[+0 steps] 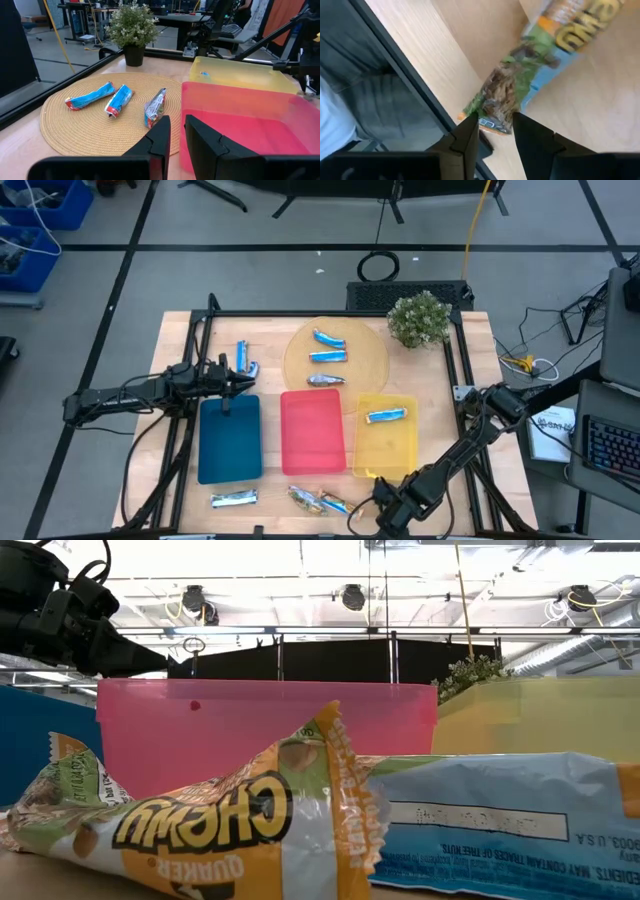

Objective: Pick and place Granola Bars by type
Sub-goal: Put the right yellow granola bar into the yellow bin

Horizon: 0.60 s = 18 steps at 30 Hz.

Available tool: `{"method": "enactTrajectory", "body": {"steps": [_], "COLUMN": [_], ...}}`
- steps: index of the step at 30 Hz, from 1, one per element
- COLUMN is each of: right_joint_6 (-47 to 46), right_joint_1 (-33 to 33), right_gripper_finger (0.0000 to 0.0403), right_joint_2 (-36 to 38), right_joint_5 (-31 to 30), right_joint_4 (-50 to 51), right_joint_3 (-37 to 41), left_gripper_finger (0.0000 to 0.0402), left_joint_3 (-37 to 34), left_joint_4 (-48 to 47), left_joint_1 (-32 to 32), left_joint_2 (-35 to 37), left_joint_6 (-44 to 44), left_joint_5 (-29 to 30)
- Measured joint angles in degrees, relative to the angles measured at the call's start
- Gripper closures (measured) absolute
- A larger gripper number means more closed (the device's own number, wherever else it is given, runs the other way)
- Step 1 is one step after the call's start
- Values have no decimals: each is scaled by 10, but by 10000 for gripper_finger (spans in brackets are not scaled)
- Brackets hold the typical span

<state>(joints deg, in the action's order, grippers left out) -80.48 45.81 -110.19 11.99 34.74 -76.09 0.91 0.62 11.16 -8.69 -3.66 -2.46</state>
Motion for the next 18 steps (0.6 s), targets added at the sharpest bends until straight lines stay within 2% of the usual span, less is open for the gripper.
{"method": "enactTrajectory", "body": {"steps": [10, 18], "right_joint_6": [-13, -8], "right_joint_1": [0, 0], "right_gripper_finger": [287, 287], "right_joint_2": [0, 0], "right_joint_5": [13, -40], "right_joint_4": [-1, -2], "right_joint_3": [0, 0], "left_gripper_finger": [339, 339], "left_joint_3": [0, 0], "left_joint_4": [0, 0], "left_joint_1": [0, 0], "left_joint_2": [0, 0], "left_joint_6": [0, 0], "left_joint_5": [0, 0]}}
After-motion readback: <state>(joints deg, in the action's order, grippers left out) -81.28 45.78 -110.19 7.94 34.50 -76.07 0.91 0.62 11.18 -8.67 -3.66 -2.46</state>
